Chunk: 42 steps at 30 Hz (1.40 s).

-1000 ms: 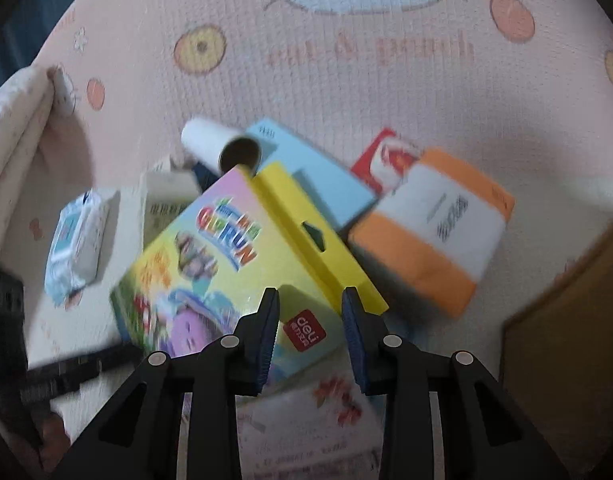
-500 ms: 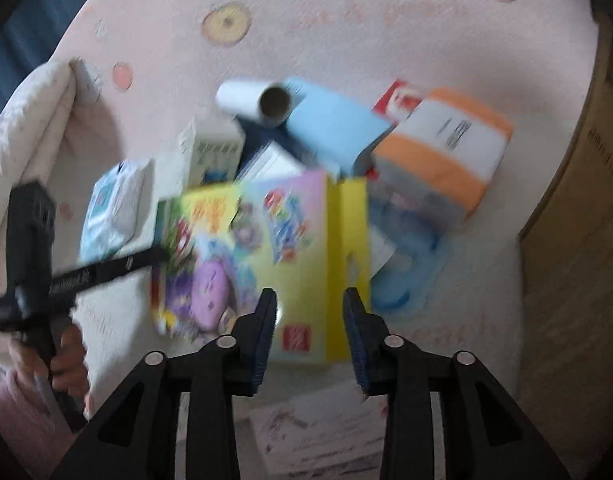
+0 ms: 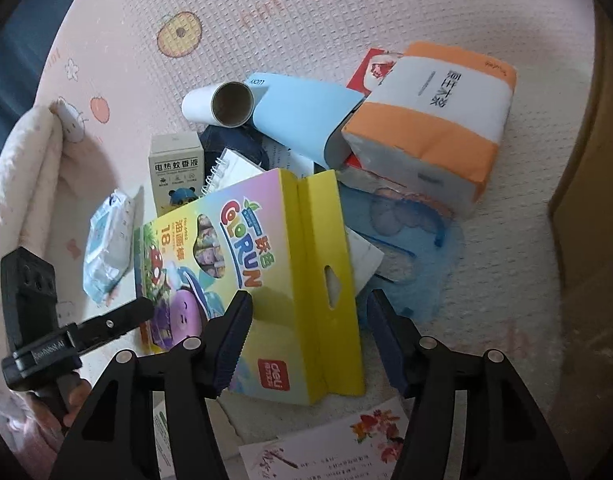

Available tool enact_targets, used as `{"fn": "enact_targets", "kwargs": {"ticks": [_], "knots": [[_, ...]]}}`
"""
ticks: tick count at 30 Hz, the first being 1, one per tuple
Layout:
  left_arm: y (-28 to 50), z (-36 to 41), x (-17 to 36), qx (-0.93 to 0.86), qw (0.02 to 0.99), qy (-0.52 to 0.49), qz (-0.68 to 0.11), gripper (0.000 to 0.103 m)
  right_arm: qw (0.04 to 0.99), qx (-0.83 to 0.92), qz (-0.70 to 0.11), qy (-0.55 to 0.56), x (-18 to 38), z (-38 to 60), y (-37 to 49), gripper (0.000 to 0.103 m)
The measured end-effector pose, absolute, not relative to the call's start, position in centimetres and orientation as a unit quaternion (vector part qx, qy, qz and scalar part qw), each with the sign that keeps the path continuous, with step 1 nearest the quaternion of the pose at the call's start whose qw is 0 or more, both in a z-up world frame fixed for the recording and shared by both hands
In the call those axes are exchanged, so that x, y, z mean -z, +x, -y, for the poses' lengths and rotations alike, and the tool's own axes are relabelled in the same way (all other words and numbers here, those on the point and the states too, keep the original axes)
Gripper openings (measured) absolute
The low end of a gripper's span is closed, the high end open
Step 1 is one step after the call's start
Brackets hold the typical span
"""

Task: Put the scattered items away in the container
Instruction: 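Carry the pastel box with both tools over the cardboard box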

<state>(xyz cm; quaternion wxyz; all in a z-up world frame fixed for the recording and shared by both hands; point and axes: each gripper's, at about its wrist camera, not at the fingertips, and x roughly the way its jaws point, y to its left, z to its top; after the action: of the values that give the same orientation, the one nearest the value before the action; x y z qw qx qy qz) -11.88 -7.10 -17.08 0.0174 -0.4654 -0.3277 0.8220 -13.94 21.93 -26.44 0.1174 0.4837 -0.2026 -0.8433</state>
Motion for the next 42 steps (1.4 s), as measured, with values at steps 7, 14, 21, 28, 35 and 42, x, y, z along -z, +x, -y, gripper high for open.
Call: {"fn": "enact_targets", "kwargs": {"ticks": [7,14,21,28,35,42], "knots": [[-11.9,6.7,16.9,-0.829,0.018,-0.457,0.322,0.050,0.127,0.851,0.198,0.469,26.4,-21.7,-13.6,0.059],[-11.5,7.1,15.3,-0.842,0.015,-0.442,0.309,0.048,0.109,0.862,0.161,0.468,24.3,-20.6,-12.0,0.038],[-11.3,7.7,11.6,-0.864,0.022,-0.403,0.303,0.047,0.101,0.877,0.152,0.444,20.5,-19.7,-10.1,0.035],[-12.0,6.5,6.5,-0.882,0.054,-0.370,0.287,0.047,0.085,0.896,0.167,0.403,15.5,-20.9,-8.0,0.035],[-14.3,2.4,0.3,-0.899,0.106,-0.351,0.242,0.047,0.041,0.918,0.178,0.352,9.9,-23.2,-4.8,0.035],[-18.2,-4.2,-4.8,-0.895,0.194,-0.348,0.200,0.047,-0.046,0.935,0.205,0.286,4.8,-27.4,-0.4,0.036]]}}
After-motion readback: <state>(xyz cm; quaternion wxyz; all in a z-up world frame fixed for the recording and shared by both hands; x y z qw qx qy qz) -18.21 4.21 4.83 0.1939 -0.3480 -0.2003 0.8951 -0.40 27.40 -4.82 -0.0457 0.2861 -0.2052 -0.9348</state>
